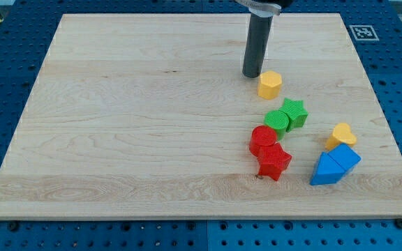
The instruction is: Move the yellow hexagon closer to the green star
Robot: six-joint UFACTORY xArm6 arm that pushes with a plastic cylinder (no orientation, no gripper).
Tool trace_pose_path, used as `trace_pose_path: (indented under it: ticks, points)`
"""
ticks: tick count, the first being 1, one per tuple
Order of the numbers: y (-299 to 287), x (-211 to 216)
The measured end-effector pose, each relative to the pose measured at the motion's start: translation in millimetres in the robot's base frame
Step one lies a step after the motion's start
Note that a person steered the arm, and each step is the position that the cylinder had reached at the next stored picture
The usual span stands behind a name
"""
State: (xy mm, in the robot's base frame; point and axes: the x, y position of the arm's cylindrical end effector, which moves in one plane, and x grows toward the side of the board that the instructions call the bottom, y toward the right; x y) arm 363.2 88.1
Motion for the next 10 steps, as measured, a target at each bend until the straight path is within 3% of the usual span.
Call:
trace_pose_path:
  ticks: [3,7,10]
  points:
    - [-24.7,18.7]
    - [50.9,24.5]
    - [40.9,24.6]
